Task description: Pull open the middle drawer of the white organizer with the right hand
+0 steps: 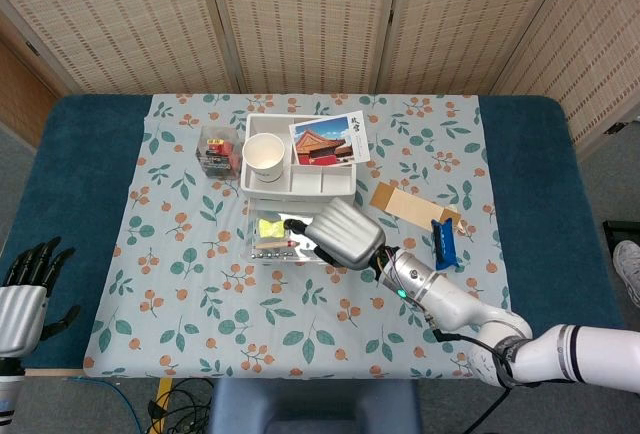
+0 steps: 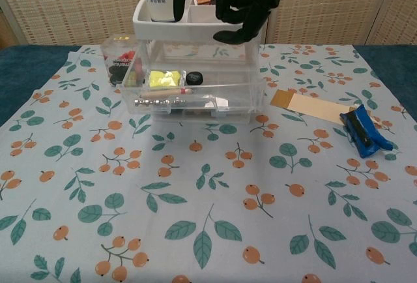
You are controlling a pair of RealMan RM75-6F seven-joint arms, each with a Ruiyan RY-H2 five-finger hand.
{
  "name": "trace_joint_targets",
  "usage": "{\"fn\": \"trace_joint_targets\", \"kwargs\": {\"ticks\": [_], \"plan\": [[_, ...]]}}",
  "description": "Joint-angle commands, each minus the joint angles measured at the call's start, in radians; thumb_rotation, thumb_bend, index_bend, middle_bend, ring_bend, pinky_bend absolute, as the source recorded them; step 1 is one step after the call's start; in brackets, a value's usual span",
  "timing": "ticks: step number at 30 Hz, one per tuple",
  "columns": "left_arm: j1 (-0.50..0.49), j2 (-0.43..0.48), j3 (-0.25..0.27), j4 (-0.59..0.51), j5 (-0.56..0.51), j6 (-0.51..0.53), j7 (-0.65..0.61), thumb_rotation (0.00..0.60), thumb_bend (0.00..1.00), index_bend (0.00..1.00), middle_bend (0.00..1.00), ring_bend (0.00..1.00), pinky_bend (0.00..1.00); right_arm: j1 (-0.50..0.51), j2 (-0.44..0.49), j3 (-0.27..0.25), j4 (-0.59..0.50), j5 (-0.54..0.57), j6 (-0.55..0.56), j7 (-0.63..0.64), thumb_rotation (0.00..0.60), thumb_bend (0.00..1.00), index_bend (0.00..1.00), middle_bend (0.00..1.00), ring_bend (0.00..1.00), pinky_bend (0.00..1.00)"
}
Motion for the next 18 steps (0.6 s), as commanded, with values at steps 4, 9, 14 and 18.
{"fn": "trace_joint_targets", "kwargs": {"ticks": [4, 9, 14, 18], "plan": [[0.005, 0.0, 0.0, 0.006, -0.006, 0.002, -0.005, 0.6, 0.22, 0.14, 0.06, 0.06, 0.09, 0.123, -0.13, -0.033, 0.135, 0.136, 0.002, -0.17, 0.6, 0.45, 0.29, 0.93, 1.0, 1.0], [0.011, -0.002, 0.002, 0.01, -0.008, 0.006, -0.009, 0.6, 0.22, 0.15, 0.06, 0.06, 0.09, 0.165, -0.175, -0.055, 0.196, 0.179, -0.005, -0.217, 0.6, 0.44, 0.3, 0.93, 1.0, 1.0], [0.013, -0.002, 0.001, 0.012, -0.012, 0.005, -0.012, 0.6, 0.22, 0.15, 0.06, 0.06, 0.09, 0.184, -0.204, -0.086, 0.235, 0.192, 0.006, -0.251, 0.6, 0.41, 0.3, 0.93, 1.0, 1.0], [0.012, -0.004, 0.0, 0.013, -0.009, 0.005, -0.013, 0.6, 0.22, 0.16, 0.06, 0.06, 0.09, 0.195, -0.227, -0.109, 0.264, 0.199, 0.02, -0.281, 0.6, 0.34, 0.31, 0.94, 1.0, 1.0]]}}
